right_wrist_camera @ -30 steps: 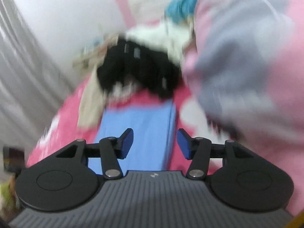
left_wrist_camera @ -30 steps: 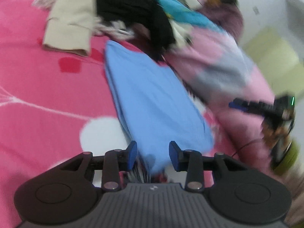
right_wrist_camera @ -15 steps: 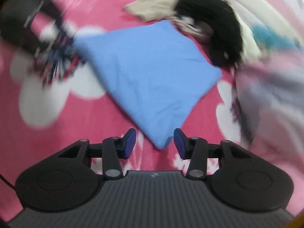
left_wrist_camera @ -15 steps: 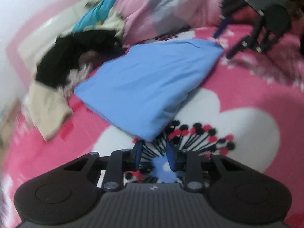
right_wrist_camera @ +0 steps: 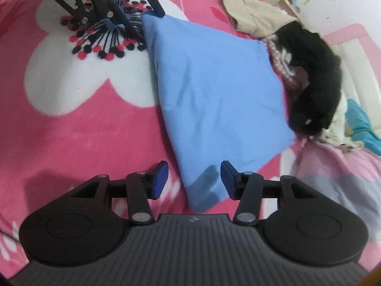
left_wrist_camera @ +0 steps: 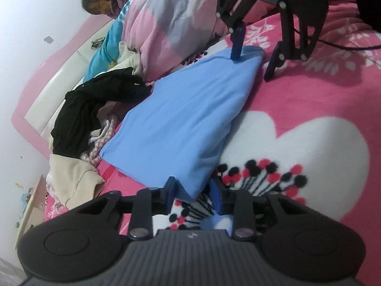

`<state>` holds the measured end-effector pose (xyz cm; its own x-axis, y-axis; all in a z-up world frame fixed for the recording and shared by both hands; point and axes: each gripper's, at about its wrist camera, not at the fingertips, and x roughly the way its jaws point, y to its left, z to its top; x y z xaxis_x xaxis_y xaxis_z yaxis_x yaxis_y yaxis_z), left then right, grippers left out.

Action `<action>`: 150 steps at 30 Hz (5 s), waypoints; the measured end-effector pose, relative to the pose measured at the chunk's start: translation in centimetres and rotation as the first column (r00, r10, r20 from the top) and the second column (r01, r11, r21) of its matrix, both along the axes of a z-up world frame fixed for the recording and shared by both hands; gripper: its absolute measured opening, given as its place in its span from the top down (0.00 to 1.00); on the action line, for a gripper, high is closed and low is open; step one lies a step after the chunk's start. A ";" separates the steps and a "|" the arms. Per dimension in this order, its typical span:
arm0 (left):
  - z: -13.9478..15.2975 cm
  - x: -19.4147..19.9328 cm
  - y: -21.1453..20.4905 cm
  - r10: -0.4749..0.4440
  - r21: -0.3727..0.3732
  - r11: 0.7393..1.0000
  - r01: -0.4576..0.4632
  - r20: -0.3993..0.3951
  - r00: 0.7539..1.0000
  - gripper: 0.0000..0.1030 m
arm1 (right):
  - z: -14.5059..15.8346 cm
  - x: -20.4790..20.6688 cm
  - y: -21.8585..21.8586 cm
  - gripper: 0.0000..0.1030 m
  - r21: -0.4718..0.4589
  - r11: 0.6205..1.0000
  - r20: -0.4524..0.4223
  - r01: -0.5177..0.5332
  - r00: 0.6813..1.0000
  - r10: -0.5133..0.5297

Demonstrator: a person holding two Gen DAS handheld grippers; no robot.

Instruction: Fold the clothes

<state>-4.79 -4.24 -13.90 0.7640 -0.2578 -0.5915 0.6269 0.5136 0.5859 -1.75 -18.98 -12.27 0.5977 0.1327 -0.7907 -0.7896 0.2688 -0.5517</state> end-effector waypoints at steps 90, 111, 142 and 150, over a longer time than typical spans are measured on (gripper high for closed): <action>1.1 8.7 4.9 0.301 -0.428 0.746 -0.510 -0.467 0.832 0.68 | 0.4 2.6 -5.7 0.99 0.571 0.389 -0.427 0.723 0.666 -0.612; 8.0 -2.8 4.5 0.336 -0.472 0.691 -0.548 -0.462 0.821 0.07 | 6.5 -5.0 -6.7 0.45 0.646 0.214 -0.484 0.733 0.610 -0.627; 3.3 -4.3 1.0 0.598 -0.130 0.609 -0.783 -0.572 0.561 0.02 | 3.8 -10.6 -5.1 0.01 0.523 0.130 -0.555 0.842 0.453 -0.698; 3.2 -4.3 1.7 0.627 -0.117 0.577 -0.808 -0.570 0.531 0.02 | 3.8 -11.2 -4.0 0.01 0.492 0.174 -0.538 0.853 0.455 -0.710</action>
